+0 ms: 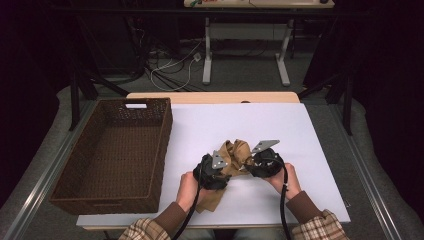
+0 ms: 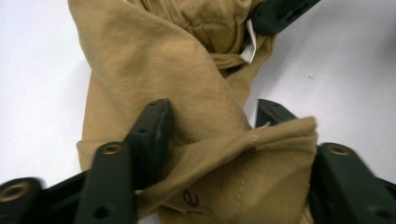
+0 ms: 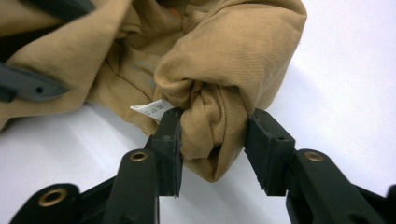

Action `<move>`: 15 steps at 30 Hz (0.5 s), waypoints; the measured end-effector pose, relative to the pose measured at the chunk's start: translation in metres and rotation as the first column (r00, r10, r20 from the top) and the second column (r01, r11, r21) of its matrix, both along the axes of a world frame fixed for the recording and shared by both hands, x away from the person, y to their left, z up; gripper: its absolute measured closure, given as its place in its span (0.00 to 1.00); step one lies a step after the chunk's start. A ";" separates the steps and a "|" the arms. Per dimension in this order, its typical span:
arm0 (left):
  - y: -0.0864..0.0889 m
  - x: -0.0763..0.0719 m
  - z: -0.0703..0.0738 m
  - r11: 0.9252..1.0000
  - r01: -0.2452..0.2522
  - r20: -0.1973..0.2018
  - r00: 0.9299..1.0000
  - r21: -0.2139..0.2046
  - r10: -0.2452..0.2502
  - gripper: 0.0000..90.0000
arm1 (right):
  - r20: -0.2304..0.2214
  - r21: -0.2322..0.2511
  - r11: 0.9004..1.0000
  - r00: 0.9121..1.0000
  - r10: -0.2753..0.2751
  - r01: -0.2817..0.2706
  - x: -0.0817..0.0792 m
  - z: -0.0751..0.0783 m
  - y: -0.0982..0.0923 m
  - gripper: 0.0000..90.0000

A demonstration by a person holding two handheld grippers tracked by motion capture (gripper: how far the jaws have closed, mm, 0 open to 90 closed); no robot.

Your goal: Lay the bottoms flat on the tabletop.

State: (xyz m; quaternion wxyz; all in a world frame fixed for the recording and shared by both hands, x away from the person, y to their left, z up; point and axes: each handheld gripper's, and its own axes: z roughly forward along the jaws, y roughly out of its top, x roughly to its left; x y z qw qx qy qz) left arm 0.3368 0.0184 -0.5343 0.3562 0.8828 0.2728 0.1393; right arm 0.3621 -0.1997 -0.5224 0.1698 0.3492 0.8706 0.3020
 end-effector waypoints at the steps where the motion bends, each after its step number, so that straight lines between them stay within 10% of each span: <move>1: 0.001 0.000 -0.001 1.000 -0.004 -0.001 1.000 -0.005 0.004 0.60 | 0.001 0.002 1.000 1.000 -0.004 0.004 0.000 0.000 0.000 0.67; 15: 0.011 0.002 -0.002 0.999 -0.011 -0.014 1.000 -0.042 0.011 0.91 | 0.009 0.001 1.000 1.000 -0.008 0.008 -0.001 0.002 -0.003 0.70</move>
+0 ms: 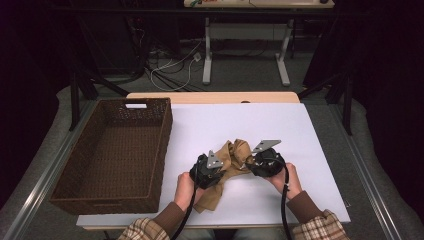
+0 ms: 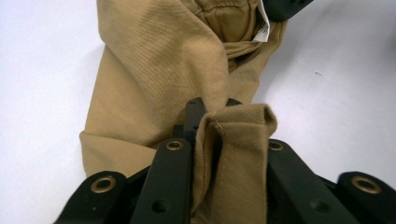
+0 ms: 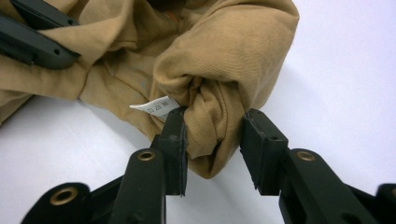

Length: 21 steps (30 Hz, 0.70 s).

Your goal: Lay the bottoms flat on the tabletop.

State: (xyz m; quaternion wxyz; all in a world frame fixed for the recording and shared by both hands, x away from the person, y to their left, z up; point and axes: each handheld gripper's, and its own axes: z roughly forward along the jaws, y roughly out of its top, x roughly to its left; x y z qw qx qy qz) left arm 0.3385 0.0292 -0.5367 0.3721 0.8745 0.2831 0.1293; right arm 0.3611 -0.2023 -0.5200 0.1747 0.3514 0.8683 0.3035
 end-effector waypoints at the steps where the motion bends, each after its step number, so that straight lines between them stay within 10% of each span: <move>1: 0.001 0.000 0.001 1.000 -0.001 0.002 1.000 0.000 0.001 0.91 | 0.002 0.002 1.000 1.000 -0.002 0.002 0.000 0.000 0.000 0.70; 21: 0.012 -0.011 0.011 1.000 -0.017 0.004 1.000 0.001 0.017 0.91 | 0.028 0.016 0.999 0.999 -0.044 0.043 0.001 0.007 -0.012 0.72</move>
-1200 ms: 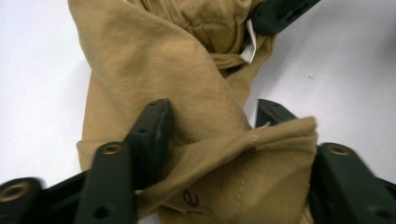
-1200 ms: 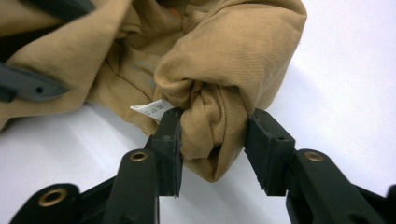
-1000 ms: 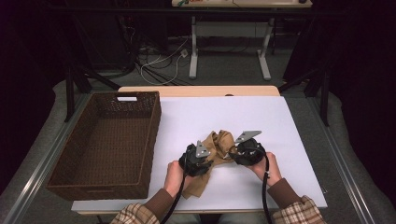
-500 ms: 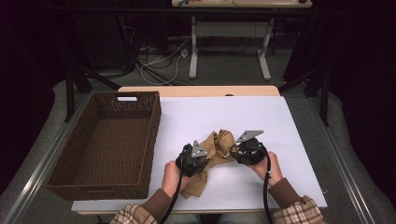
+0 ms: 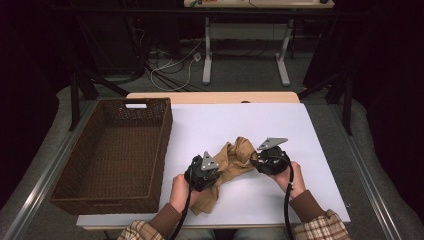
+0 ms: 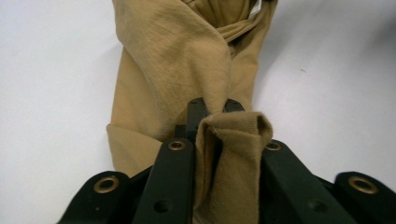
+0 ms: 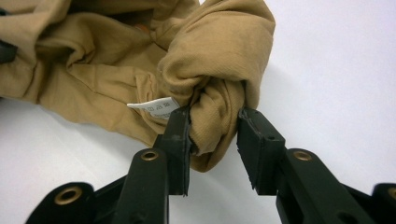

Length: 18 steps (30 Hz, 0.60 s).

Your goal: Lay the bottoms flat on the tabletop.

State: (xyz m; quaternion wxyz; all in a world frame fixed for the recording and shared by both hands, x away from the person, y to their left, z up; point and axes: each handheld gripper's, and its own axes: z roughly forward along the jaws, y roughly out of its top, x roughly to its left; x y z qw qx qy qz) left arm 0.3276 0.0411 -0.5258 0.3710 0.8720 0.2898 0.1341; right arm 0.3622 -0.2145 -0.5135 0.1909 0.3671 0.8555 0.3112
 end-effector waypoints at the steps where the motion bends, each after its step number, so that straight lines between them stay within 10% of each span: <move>1: 0.000 0.000 0.000 1.000 -0.007 -0.001 1.000 -0.001 0.007 0.90 | 0.000 0.000 1.000 1.000 -0.004 0.004 0.000 0.000 0.000 0.72; 18: -0.001 -0.002 0.019 0.998 -0.054 0.082 0.995 -0.022 0.056 0.37 | 0.006 0.001 1.000 1.000 -0.018 0.018 0.001 -0.001 -0.001 0.72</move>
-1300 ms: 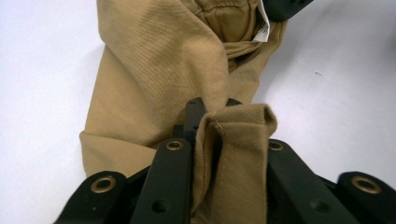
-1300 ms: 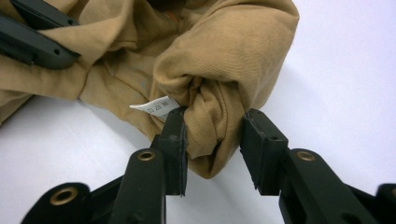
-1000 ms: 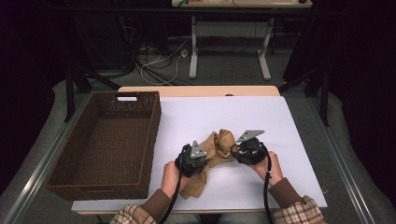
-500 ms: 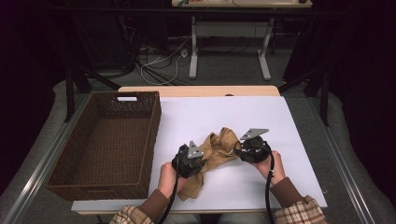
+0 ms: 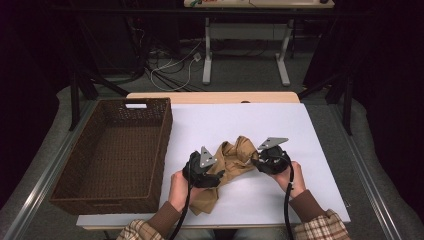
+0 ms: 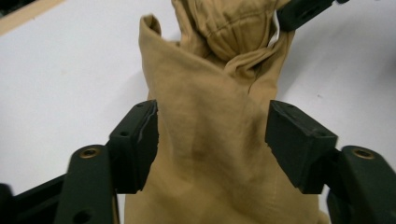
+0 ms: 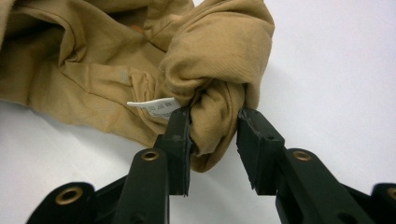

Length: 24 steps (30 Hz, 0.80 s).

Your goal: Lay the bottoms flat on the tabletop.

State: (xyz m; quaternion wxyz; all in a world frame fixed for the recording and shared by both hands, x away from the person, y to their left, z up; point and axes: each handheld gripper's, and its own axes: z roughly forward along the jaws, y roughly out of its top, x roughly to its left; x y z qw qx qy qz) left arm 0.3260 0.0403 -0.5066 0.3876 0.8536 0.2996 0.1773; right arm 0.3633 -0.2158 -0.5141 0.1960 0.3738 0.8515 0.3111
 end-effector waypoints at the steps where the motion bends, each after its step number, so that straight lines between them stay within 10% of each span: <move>1: -0.001 0.000 0.001 1.000 0.005 0.004 1.000 -0.003 -0.005 0.36 | 0.000 -0.002 1.000 1.000 -0.001 0.001 0.000 0.000 0.000 0.72; 15: -0.012 0.019 -0.036 0.994 0.025 -0.086 0.996 0.105 -0.016 0.58 | 0.010 -0.001 1.000 1.000 -0.002 0.002 0.000 0.000 -0.001 0.74; 24: -0.006 0.024 -0.043 0.997 0.023 -0.123 0.992 0.077 -0.014 0.86 | 0.019 0.004 1.000 1.000 -0.011 0.011 0.000 0.002 -0.002 0.76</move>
